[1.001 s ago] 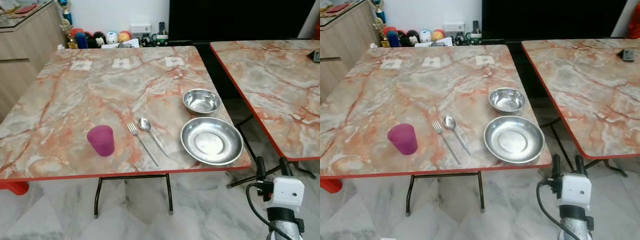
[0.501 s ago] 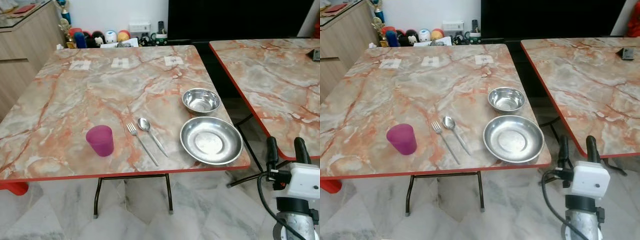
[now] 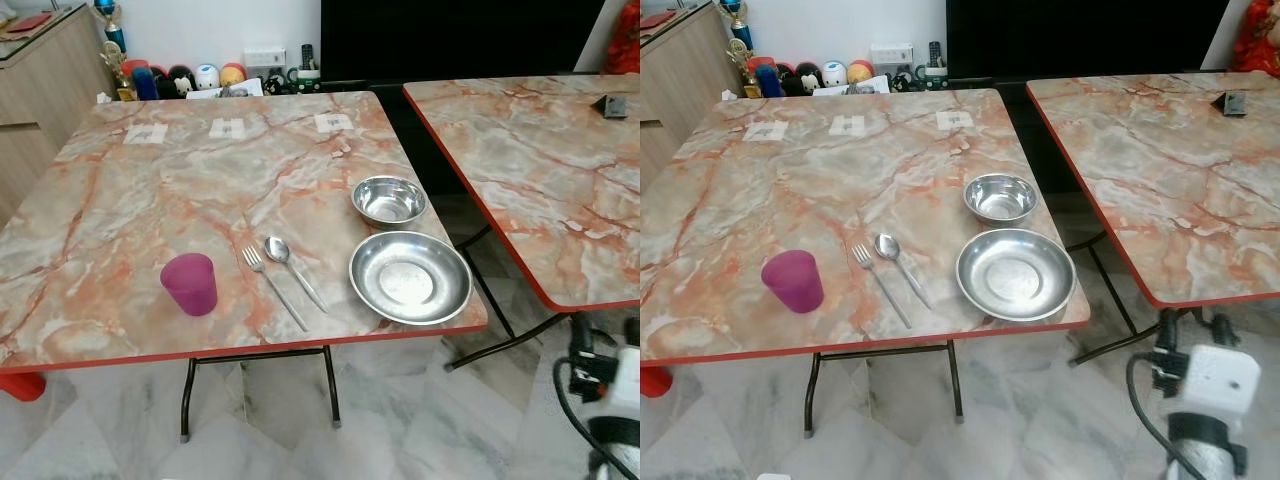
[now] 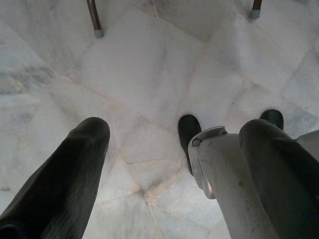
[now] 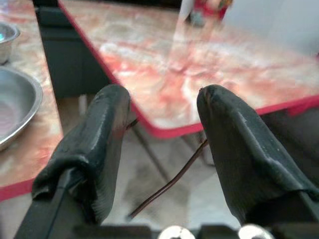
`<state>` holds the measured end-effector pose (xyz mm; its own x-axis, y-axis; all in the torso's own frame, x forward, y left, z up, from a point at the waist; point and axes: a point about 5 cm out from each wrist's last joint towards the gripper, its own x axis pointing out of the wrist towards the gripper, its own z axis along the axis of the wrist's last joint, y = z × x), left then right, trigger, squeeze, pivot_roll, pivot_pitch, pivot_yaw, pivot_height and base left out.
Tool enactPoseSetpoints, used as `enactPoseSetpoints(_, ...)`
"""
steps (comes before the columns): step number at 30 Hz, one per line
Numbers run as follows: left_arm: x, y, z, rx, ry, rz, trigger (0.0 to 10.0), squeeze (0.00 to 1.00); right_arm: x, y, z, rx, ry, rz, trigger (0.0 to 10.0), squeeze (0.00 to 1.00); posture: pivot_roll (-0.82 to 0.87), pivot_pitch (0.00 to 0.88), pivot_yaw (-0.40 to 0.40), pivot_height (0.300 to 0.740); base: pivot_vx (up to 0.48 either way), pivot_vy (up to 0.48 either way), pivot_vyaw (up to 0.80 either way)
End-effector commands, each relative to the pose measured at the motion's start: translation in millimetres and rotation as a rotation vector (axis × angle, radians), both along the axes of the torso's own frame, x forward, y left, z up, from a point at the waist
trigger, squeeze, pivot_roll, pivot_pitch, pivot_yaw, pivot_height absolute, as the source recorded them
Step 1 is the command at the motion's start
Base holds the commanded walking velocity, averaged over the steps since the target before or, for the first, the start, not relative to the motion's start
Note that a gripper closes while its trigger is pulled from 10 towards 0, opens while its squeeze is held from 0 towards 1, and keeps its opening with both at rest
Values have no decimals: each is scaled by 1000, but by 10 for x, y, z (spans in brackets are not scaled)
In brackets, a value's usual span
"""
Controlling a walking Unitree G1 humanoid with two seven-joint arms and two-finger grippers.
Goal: Setting the table
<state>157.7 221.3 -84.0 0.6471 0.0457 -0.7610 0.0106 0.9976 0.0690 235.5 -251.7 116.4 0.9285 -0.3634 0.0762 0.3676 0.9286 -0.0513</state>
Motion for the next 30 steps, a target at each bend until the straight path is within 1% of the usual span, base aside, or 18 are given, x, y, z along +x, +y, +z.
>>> enactPoseSetpoints(1,-79,18,-34,2,32,16,10000,0,138,62,-85,93,41,26,10000,0,-36,101,-5,740,0,0,0)
enactPoseSetpoints(2,-79,18,-34,2,32,16,10000,0,138,62,-85,93,41,26,10000,0,-36,101,-5,740,0,0,0)
enactPoseSetpoints(3,-80,13,-36,1,32,16,10000,0,291,160,-45,92,20,80,10000,0,-26,95,-4,740,0,0,0)
enactPoseSetpoints(4,-80,11,-36,1,32,16,10000,0,344,196,-29,90,12,101,10000,0,-26,95,-4,740,0,0,0)
enactPoseSetpoints(7,-81,12,-36,1,30,24,10000,0,464,283,-1,93,-6,146,10000,0,-17,90,-5,740,0,0,0)
enactPoseSetpoints(8,-81,12,-36,1,30,24,10000,0,464,283,-1,93,-6,146,10000,0,-17,90,-5,740,0,0,0)
enactPoseSetpoints(9,-84,14,-37,2,31,26,10000,0,519,307,-13,127,-3,156,10000,0,-19,90,0,740,0,0,0)
enactPoseSetpoints(10,-87,13,-39,1,33,25,10000,0,577,302,-19,188,-5,149,10000,0,-19,90,0,740,0,0,0)
enactPoseSetpoints(11,-87,13,-39,1,33,25,10000,0,577,302,-19,188,-5,149,10000,0,-19,90,0,740,0,0,0)
enactPoseSetpoints(12,-86,11,-40,2,35,21,10000,0,632,282,-20,256,-6,130,10000,0,-24,93,5,740,0,0,0)
enactPoseSetpoints(14,-82,6,-40,0,36,21,10000,0,718,243,-3,331,-8,88,10000,0,-27,94,7,740,0,0,0)
enactPoseSetpoints(15,-82,6,-40,0,36,21,10000,0,718,243,-3,331,-8,88,10000,0,-27,94,7,740,0,0,0)
enactPoseSetpoints(17,-75,0,-39,-2,36,20,10000,0,812,283,-75,376,64,97,10000,0,-27,94,7,740,0,0,0)
enactPoseSetpoints(18,-75,0,-39,-2,36,20,10000,0,812,283,-75,376,64,97,10000,0,-27,94,7,740,0,0,0)
enactPoseSetpoints(19,-69,-10,-39,-4,35,19,10000,0,866,348,-103,422,78,130,10000,0,-23,95,5,740,0,0,0)
enactPoseSetpoints(21,-59,-17,-37,-6,33,22,10000,0,935,446,-119,441,105,184,10000,0,-22,97,4,740,0,0,0)
enactPoseSetpoints(24,-56,-20,-37,-6,32,22,10000,0,987,505,-138,457,139,209,10000,0,-21,100,7,740,0,0,0)
enactPoseSetpoints(30,-63,-27,-41,-6,36,23,10000,0,1111,582,-58,490,107,226,10000,0,-18,103,7,740,0,0,0)
